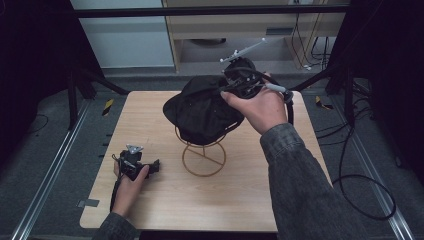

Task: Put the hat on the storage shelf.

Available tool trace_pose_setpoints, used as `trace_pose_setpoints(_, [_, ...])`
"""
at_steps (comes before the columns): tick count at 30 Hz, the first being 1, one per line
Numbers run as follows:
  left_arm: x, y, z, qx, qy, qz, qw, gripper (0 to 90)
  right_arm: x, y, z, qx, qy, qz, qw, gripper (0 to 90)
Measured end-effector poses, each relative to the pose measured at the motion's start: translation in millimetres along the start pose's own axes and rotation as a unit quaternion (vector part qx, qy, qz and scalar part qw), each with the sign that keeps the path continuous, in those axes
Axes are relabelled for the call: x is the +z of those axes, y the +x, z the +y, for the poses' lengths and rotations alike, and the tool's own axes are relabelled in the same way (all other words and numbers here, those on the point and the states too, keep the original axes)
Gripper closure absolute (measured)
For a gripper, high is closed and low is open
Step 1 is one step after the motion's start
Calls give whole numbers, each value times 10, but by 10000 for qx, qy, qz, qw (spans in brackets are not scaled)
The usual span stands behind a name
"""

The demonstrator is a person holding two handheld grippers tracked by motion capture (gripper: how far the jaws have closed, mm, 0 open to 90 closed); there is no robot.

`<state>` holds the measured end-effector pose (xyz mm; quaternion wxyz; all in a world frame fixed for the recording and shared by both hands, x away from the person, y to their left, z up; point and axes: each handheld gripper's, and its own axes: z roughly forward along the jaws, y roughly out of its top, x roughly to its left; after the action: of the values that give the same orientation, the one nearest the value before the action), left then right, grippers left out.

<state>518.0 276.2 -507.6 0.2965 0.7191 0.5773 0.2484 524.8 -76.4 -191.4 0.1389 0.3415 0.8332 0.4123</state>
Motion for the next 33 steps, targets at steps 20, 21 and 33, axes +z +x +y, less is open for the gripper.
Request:
trace_pose_setpoints(20, [0, 0, 0, 0, -2, 1, 10000, 0, 116, -38, -123, -46, 195, 141, 9997, 864])
trace_pose_setpoints(21, [0, 0, 0, 1, -3, 1, 10000, 0, 118, -37, -124, -33, 220, 137, 9997, 863])
trace_pose_setpoints(33, [0, 0, 0, 1, -1, 1, 10000, 0, 224, -74, -247, -60, 402, 156, 9991, 857])
